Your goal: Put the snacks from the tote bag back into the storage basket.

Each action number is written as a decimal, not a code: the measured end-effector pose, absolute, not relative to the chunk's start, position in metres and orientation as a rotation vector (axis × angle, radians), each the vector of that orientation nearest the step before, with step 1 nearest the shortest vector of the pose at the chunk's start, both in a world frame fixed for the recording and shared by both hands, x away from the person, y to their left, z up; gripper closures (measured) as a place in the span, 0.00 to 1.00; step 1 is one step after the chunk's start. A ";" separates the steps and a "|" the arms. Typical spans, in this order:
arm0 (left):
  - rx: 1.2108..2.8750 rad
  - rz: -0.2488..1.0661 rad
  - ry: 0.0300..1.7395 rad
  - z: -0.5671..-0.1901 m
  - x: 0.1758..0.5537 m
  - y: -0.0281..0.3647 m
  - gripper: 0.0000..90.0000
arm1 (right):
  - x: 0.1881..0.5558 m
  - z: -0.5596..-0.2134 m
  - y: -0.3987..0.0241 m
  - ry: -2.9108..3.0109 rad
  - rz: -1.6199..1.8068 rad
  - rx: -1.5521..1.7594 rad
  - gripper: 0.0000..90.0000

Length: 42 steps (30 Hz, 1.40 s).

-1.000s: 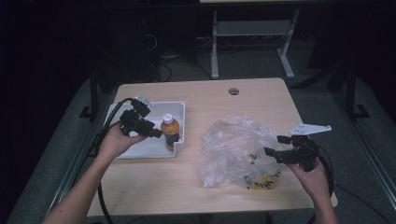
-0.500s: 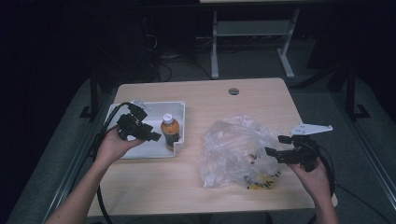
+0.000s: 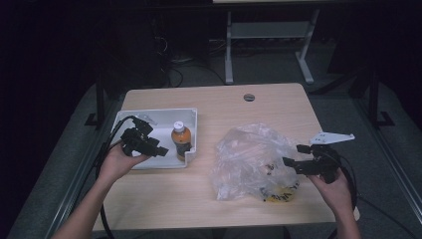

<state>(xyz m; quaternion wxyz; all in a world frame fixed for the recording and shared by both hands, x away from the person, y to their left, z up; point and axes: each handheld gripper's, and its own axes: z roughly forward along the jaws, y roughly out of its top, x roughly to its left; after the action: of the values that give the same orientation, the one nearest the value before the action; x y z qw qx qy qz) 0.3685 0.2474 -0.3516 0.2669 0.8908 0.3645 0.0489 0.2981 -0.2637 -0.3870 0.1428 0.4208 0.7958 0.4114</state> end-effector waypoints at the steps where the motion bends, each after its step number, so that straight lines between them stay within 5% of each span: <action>1: 2.398 0.130 0.985 -0.354 0.368 0.249 0.48 | 0.298 -0.387 -0.264 2.296 1.187 1.215 0.28; 42: 2.298 0.116 1.023 -0.390 0.336 0.271 0.45 | 0.298 -0.388 -0.262 2.298 1.182 1.208 0.28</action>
<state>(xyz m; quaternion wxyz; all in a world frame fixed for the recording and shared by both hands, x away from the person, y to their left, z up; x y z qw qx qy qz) 0.3364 0.2715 -0.3895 0.3068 0.8685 0.3868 0.0439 0.2984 -0.2618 -0.3879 0.1439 0.4191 0.7972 0.4101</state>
